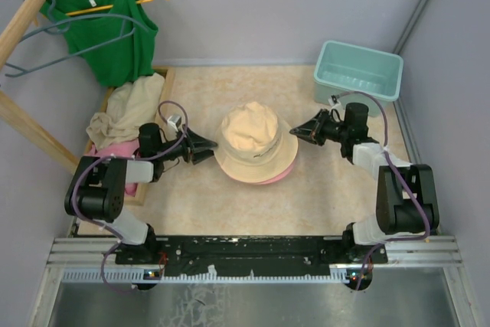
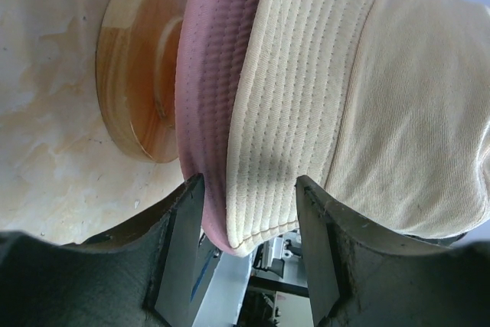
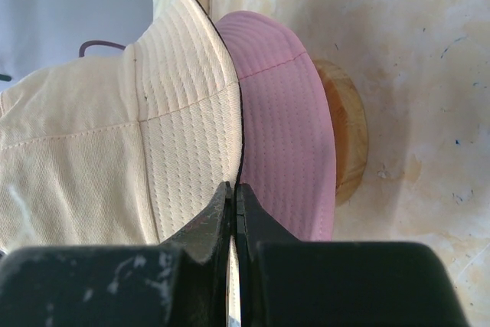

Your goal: Stack the hats

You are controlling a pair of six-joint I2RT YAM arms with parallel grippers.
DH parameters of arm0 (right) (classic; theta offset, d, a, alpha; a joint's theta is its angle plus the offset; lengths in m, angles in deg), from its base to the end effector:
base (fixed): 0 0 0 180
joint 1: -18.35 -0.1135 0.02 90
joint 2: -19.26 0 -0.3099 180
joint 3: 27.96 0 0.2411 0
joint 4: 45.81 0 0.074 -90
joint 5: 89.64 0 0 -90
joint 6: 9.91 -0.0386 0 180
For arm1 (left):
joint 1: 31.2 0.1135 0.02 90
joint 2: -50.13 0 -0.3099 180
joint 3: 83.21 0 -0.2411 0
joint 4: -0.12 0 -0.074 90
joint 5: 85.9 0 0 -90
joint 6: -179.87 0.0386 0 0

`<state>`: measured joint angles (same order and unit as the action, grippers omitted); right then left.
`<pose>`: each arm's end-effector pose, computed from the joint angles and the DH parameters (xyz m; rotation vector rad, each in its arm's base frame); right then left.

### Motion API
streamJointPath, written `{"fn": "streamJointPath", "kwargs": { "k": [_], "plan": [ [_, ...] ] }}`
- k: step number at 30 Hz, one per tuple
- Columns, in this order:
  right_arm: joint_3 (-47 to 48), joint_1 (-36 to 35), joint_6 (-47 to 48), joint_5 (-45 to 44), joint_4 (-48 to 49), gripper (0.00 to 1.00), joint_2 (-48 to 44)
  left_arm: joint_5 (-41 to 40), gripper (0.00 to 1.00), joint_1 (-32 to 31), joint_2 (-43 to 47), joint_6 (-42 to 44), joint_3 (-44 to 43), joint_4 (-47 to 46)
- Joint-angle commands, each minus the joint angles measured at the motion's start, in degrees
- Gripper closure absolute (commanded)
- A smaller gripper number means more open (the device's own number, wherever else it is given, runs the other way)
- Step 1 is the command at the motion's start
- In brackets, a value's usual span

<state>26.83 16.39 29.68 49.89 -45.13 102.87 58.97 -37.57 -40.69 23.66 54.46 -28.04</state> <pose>0.2829 0.0391 0.2585 0.3338 2.1631 1.4311 0.2692 -0.0618 0.2094 -0.3812 2.1495 -1.7048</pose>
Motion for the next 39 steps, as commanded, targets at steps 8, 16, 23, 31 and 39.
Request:
{"fn": "streamJointPath", "kwargs": {
  "k": [8,16,23,31,39],
  "plan": [
    [0.94,0.66,1.63,-0.32,-0.94,1.00,-1.18,-1.44,0.49,-2.48,-4.11,-5.97,0.38,-14.07],
    [-0.71,0.57,2.93,-0.73,-2.06,1.00,-1.15,-2.15,0.89,-2.59,-4.81,-5.70,2.10,-15.40],
    [-4.76,0.68,5.66,-1.96,-3.44,1.00,-1.90,-1.67,0.96,-2.42,-9.38,-3.91,1.80,-16.12],
    [-8.67,0.64,11.94,-4.79,-7.35,1.00,-1.39,-1.52,0.99,-2.42,-12.52,-1.55,-0.13,-14.48],
    [-9.68,0.63,16.82,-7.70,-10.80,1.00,-1.02,-1.24,1.00,-2.42,-14.87,1.58,-0.21,-12.06]
  ]
}}
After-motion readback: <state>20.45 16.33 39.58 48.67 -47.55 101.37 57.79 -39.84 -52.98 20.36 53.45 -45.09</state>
